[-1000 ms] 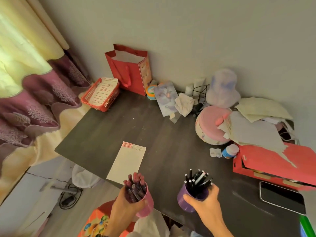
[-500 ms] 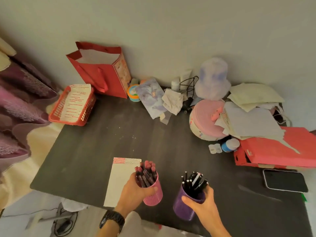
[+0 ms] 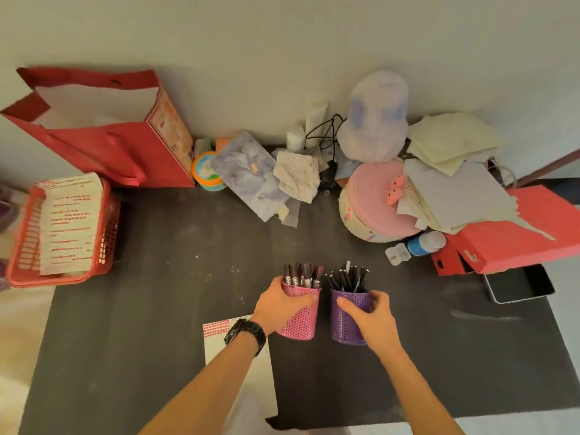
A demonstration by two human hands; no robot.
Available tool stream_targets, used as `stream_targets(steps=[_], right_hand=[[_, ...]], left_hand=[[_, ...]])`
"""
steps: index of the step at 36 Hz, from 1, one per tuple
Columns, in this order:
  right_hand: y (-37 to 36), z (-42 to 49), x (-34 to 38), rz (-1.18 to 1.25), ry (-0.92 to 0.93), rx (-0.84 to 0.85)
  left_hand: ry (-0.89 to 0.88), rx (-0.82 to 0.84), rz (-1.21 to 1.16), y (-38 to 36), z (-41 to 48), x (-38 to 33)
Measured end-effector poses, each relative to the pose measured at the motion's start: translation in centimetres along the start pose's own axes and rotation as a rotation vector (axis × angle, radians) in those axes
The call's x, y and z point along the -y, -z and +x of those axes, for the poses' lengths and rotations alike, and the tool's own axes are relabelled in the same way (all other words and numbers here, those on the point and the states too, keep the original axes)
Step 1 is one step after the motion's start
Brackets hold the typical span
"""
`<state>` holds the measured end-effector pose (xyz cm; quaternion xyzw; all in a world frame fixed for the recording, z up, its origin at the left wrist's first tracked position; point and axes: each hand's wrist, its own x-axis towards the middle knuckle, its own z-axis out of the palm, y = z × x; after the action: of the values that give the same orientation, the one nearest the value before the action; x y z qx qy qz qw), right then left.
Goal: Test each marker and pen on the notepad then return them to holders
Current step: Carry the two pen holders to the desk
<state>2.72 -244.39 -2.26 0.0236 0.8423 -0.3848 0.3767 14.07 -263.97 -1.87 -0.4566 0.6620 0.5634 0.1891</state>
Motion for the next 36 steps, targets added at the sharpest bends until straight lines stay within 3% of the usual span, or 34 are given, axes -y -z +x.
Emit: stream_targets(steps=[8,14,21,36], right_hand=[[0.6,5.9,4.4,-0.189,-0.133,0.106],[1.8,7.0,5.1,-0.164,-0.252,0.150],[2.1,5.1,3.0,-0.187,-0.280,0.225],[0.1,-1.3,-3.9,-0.054,-0.245,0.218]], left_hand=[[0.119,0.056,-0.081,-0.7,3.7,-2.1],[0.175,0.143,-0.144,-1.6,3.9,-3.2],[0.190,0.263,-0.026,-1.9,2.9,-1.6],[0.148,0.244,0.127,-2.9,-1.2,2.6]])
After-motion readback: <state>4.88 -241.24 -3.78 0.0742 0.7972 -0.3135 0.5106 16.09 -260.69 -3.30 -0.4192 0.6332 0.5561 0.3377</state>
